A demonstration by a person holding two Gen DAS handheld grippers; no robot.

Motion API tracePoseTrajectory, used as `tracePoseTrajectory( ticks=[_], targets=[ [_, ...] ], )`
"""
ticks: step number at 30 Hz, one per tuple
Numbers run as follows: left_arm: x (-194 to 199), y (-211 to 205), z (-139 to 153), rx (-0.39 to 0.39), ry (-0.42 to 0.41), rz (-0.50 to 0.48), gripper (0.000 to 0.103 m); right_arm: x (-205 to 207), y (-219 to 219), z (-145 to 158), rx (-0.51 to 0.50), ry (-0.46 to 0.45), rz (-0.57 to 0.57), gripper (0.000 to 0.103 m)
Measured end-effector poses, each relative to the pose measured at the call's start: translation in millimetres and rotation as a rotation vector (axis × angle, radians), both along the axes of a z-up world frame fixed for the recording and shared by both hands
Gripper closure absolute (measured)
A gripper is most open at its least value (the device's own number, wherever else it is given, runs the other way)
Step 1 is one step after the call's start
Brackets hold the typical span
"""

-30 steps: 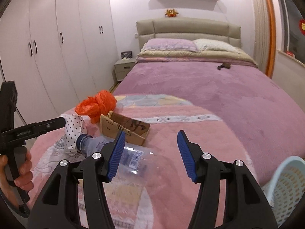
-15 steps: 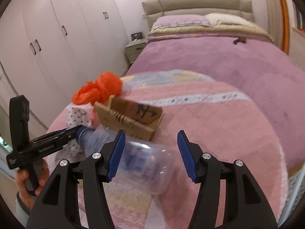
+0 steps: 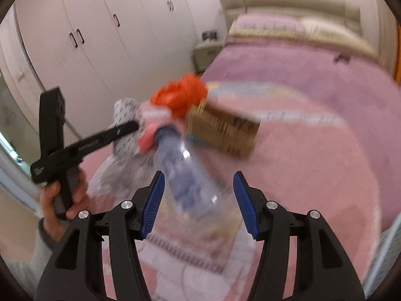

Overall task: Collect trash
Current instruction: 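Grasp the polka-dot tissue box with the left tool while the right grasps the cardboard piece, then carry the cardboard piece over the blue basket and open the right tool to drop it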

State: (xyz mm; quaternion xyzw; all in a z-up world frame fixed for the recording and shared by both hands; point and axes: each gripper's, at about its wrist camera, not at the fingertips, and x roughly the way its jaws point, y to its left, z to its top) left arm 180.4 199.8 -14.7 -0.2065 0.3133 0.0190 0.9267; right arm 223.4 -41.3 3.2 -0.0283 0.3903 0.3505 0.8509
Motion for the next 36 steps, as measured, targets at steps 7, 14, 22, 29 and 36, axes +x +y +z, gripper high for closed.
tracePoseTrajectory(
  ticks=[7, 14, 22, 29, 36],
  targets=[
    [2, 7, -2, -0.040, -0.021, 0.007, 0.072, 36, 23, -2, -0.105, -0.106, -0.023, 0.037],
    [0, 4, 0, -0.024, -0.044, -0.011, 0.072, 47, 48, -26, -0.192, -0.108, 0.050, 0.067],
    [-1, 0, 4, -0.007, -0.064, -0.015, 0.072, 21, 48, -21, -0.218, -0.150, 0.059, 0.097],
    [-10, -38, 25, 0.019, -0.104, -0.123, 0.072, -13, 9, 25, -0.175, -0.230, -0.015, 0.098],
    [-22, -105, 62, 0.012, -0.161, -0.291, 0.072, -43, -60, 66, -0.105, -0.296, -0.148, 0.098]
  ],
)
